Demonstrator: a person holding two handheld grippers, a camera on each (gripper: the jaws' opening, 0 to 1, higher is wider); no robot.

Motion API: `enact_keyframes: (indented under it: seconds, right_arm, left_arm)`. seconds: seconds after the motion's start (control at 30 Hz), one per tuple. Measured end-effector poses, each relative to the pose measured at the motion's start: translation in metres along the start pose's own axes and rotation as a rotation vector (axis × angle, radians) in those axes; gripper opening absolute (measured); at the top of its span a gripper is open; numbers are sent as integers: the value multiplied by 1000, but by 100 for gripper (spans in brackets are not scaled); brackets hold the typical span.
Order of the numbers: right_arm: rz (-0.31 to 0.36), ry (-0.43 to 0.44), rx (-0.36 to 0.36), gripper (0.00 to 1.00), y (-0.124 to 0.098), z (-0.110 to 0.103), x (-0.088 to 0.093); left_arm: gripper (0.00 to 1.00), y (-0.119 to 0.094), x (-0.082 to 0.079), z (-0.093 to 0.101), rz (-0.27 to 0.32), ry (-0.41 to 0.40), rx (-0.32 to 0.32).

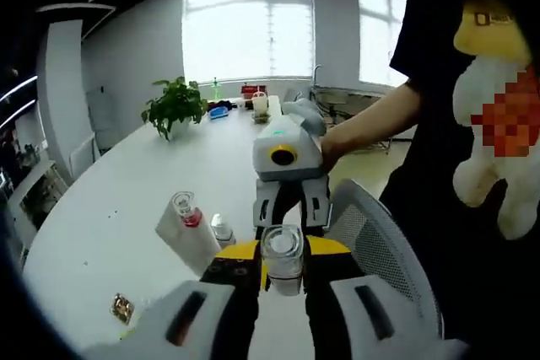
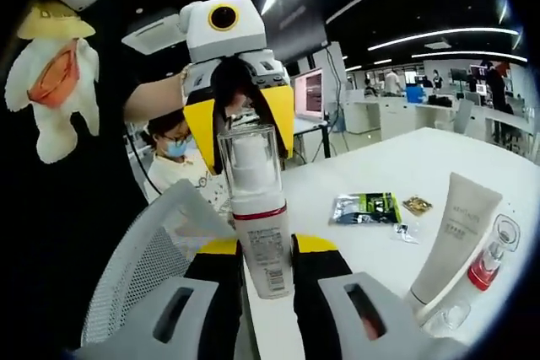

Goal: Arrange the skincare products in the storage area until every visible bottle or jar stands upright without overlapping.

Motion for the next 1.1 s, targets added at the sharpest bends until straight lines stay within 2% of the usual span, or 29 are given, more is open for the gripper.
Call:
enact_keyframes:
  seconds: [0.1,0.4,0.63,0.87,1.1]
  right_arm:
    - [-3,0,-12,20,0,-1,2]
    - [-2,-15,-12,20,1,-1,4]
    - [6,-46,-15,20,0,0,2]
    - [-35,-80,0,21,-1,5,8]
    - [-49,-68,18,22,1,8,12]
  left_arm:
    - [22,2,2,-1,-31,41,-11]
    - [24,8,12,-2,-106,78,-2]
    - [25,14,18,-2,-142,94,13]
    - [21,17,22,-1,-163,85,32]
    - [21,21,27,-3,-194,97,37]
Point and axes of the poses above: the point that each gripper's makers call its tool centre point, and the gripper's own axes: y roughly forward along the fingers, z roughly to its right, x roughly out of its underside, the point moved 3 cm from there along -y, roughly backward along the fingers, and after that the axes turned 3 degrees about x, right-handed, at the moved point
